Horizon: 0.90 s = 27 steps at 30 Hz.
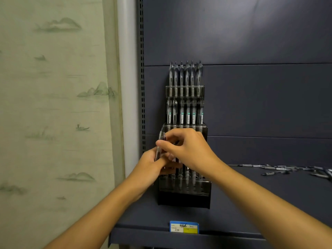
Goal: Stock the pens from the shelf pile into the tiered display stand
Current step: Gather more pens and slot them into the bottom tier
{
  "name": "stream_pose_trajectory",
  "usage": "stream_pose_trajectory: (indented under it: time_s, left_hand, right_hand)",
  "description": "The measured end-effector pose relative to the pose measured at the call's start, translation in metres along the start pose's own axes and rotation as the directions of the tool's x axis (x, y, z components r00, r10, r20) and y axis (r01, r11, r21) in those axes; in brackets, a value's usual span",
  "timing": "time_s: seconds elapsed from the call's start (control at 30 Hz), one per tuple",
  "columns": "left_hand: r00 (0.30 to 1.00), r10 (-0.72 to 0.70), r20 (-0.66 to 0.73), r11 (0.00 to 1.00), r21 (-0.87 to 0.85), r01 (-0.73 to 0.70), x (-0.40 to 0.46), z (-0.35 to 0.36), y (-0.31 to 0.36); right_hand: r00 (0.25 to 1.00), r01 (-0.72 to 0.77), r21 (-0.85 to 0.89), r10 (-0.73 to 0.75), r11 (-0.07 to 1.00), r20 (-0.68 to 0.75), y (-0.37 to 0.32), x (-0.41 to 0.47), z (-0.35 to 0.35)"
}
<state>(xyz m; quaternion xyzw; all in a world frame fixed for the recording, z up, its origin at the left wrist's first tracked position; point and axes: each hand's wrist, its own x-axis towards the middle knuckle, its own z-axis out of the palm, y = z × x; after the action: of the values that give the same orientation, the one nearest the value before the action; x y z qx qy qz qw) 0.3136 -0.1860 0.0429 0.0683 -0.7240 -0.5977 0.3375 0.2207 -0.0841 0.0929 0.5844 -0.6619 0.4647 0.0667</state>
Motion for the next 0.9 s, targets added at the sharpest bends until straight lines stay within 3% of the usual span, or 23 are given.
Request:
stream_pose_trajectory:
  time_s: [0.27,0.43,0.9]
  left_hand:
    - [1.000,-0.019,0.009,0.999,-0.048,0.019,-0.007,-0.033,-0.014]
    - [0.991,-0.106,-0.079,0.990,-0.100,0.098,-0.006,-0.055,-0.024]
    - [0.990,-0.133,-0.050,0.991,-0.041,0.131,-0.009,-0.061,-0.027]
  right_hand:
    - [0.989,-0.111,0.189,0.127,0.976,-0.076,0.010,0.005,-0.037]
    - [0.975,-0.146,0.152,0.168,0.978,-0.143,0.032,0.000,-0.056]
    - [0.956,-0.236,0.138,0.256,0.962,-0.147,0.067,-0.008,-0.027]
